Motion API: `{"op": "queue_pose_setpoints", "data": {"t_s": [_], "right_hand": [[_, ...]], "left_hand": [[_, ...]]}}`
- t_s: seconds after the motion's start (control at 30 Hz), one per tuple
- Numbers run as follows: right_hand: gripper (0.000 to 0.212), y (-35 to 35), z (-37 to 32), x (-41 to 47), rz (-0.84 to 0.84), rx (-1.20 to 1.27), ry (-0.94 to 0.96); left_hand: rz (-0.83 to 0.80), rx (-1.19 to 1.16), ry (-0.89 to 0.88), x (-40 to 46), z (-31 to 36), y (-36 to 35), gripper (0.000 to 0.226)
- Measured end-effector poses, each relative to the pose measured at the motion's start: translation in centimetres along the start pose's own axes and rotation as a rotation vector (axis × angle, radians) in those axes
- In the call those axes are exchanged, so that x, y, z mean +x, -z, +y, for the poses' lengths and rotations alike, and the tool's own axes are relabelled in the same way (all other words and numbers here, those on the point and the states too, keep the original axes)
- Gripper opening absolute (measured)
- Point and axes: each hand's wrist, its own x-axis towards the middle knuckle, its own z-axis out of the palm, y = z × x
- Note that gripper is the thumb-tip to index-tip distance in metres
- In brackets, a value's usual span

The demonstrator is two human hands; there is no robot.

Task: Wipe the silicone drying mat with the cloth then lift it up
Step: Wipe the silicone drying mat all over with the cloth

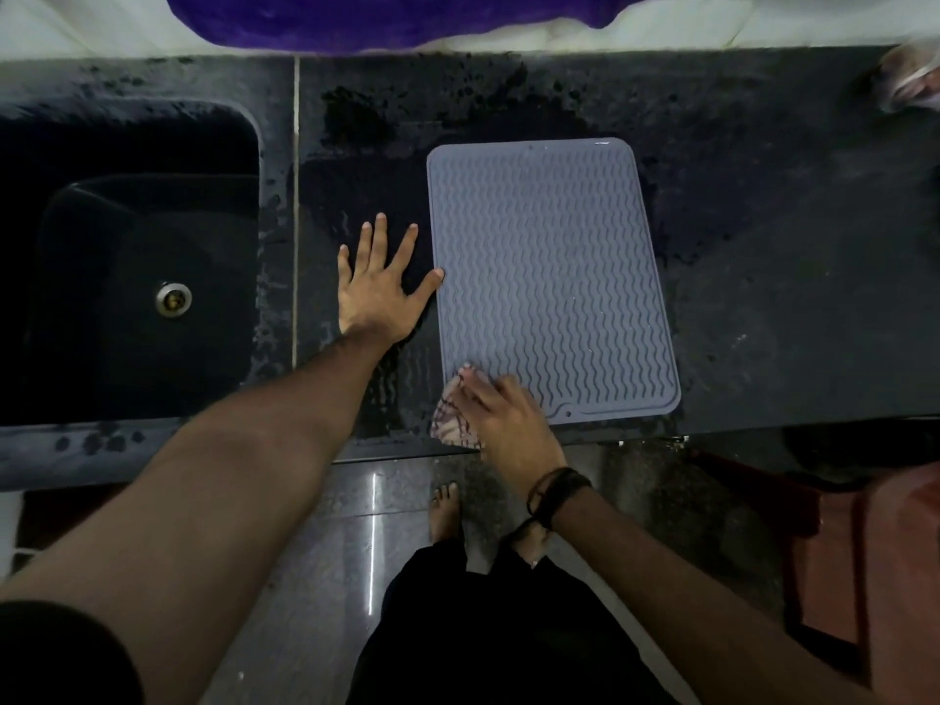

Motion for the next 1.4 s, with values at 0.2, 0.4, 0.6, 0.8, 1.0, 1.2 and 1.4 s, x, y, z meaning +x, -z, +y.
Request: {"op": "queue_pose_setpoints", "data": {"t_s": [0.2, 0.4, 0.6, 0.8, 1.0, 1.2, 1.4], "right_hand": [[0.054, 0.9, 0.3, -4.0, -0.081, 0.015, 0.050], [0.062, 2.5, 0.6, -0.3, 0.050, 0.057, -0.045], [0.059, 1.2, 0.3, 0.9, -0.016, -0.001, -0.060], [0.052, 1.0, 0.8, -4.0, -0.109, 0.003, 0.006], [0.055, 2.7, 0.2, -2.5, 0.026, 0.029, -0.043], [0.062, 0.8, -1.2, -0.3, -0.041, 0.041, -0.009], [0.056, 0.5, 0.2, -4.5, -0.118, 0.068, 0.041]], "left_hand": [[-0.015, 0.004, 0.005, -0.2, 0.3, 0.3, 0.082], [-0.018, -0.002, 0.004, -0.2, 0.3, 0.4, 0.082], [-0.028, 0.000, 0.005, -0.2, 0.3, 0.6, 0.082], [-0.031, 0.001, 0.012, -0.2, 0.4, 0.7, 0.082], [-0.027, 0.000, 0.005, -0.3, 0.3, 0.6, 0.082], [-0.031, 0.006, 0.005, -0.3, 0.3, 0.7, 0.081], [-0.027, 0.005, 0.013, -0.2, 0.3, 0.5, 0.081]]}}
